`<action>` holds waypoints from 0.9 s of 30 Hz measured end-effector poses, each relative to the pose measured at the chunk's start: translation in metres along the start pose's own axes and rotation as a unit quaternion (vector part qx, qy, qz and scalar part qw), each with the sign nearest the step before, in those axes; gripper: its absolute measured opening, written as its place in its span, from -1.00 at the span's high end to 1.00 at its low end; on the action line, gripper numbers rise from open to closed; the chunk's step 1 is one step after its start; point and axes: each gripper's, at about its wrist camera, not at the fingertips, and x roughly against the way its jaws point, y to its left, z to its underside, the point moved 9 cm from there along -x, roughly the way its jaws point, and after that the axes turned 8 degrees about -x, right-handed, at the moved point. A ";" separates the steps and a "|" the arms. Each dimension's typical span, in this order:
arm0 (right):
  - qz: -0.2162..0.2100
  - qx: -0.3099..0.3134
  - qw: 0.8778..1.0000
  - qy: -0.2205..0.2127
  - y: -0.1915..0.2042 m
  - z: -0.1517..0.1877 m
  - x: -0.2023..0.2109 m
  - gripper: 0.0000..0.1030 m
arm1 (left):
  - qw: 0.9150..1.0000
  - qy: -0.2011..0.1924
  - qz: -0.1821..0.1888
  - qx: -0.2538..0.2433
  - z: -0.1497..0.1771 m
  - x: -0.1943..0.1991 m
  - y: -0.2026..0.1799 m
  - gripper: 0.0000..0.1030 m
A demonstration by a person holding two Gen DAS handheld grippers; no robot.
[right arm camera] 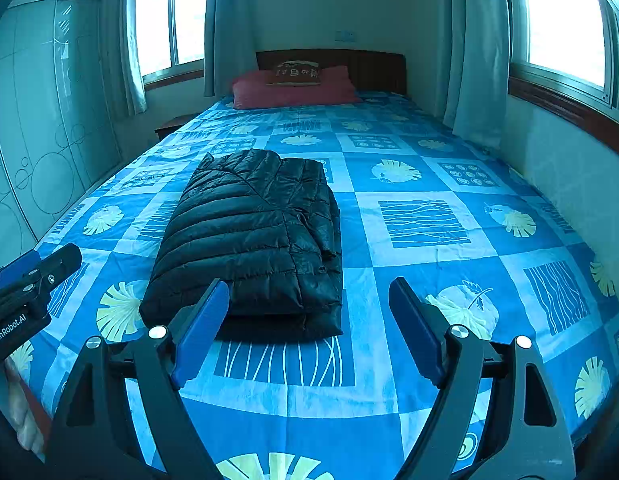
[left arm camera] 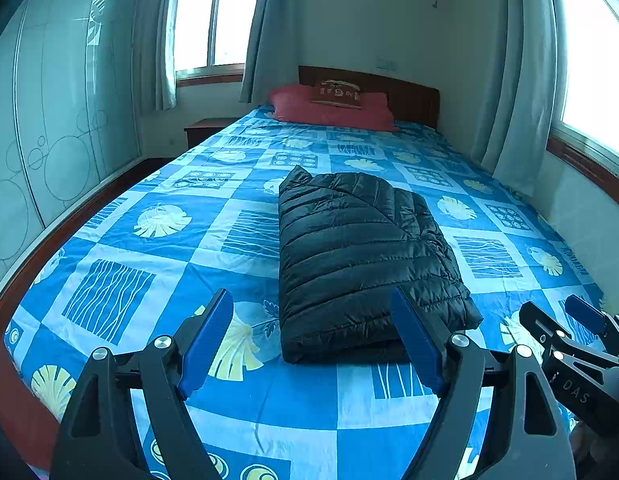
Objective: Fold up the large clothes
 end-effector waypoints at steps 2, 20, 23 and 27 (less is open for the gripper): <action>-0.001 0.000 1.000 0.000 0.001 0.000 0.000 -0.59 | 1.000 0.000 0.001 0.000 0.000 0.000 0.000 -0.54; -0.002 0.001 1.000 -0.001 0.004 0.001 0.000 -0.59 | 1.000 0.003 -0.004 0.004 0.004 -0.002 -0.001 -0.54; -0.003 0.001 1.000 -0.002 0.004 0.002 -0.001 -0.59 | 1.000 0.001 -0.005 0.002 0.004 -0.002 -0.001 -0.54; -0.003 0.000 1.000 -0.002 0.006 0.003 -0.001 -0.59 | 1.000 -0.001 -0.002 0.003 0.004 -0.002 -0.001 -0.54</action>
